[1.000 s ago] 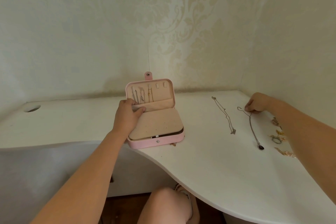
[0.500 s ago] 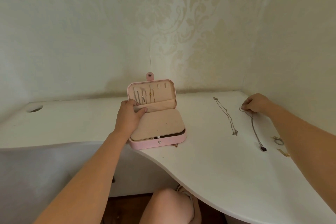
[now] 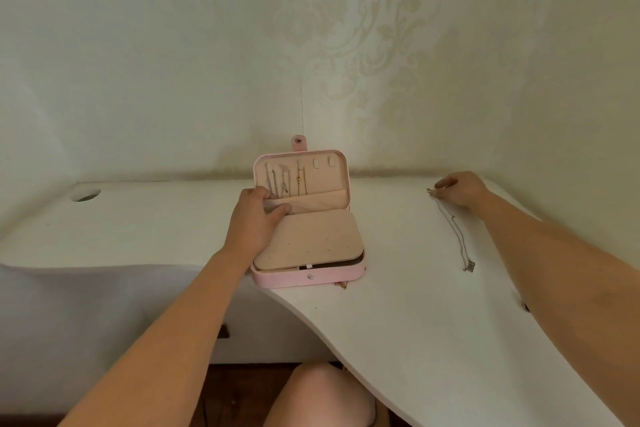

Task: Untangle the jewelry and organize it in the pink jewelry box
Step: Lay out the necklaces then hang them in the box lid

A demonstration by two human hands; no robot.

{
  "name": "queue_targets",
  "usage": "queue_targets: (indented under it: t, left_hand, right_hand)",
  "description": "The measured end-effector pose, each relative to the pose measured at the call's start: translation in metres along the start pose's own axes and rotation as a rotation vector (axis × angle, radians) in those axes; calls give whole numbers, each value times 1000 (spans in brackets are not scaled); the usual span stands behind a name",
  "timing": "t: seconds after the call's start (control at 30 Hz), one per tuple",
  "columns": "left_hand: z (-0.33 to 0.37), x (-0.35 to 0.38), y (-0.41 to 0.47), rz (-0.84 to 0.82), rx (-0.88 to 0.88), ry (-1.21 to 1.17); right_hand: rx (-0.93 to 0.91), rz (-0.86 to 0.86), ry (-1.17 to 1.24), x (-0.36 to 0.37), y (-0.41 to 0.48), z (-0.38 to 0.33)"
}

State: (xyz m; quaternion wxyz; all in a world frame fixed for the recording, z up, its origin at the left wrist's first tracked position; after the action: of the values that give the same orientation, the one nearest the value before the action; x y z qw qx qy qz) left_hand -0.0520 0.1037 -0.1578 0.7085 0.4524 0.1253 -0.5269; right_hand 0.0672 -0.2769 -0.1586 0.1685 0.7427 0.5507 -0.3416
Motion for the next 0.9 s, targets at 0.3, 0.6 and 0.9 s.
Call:
queue_targets:
  t: [0.3,0.6,0.9]
  left_hand:
    - [-3,2,1,2,0,17]
    - [-4,3,2,9,9,21]
    - [-2,2,2,9,-1,32]
  right_hand:
    - [22,-125,-141,-13,13,-10]
    - [-139,-137,-181,-9,24,-12]
    - [-102,-279,-66,-8,16,-19]
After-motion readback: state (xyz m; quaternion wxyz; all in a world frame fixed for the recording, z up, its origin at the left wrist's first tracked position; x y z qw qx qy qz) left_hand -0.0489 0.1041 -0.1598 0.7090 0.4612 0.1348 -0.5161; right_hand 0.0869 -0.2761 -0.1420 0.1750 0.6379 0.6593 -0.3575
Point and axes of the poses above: each hand's wrist, its own y-axis towards the middle knuckle, its own x-axis out of the palm, z = x × y, the point moved 3 cm from there along y, towards the middle knuckle, and after that the axes turned 12 degrees about x, right-handed, at the moved point
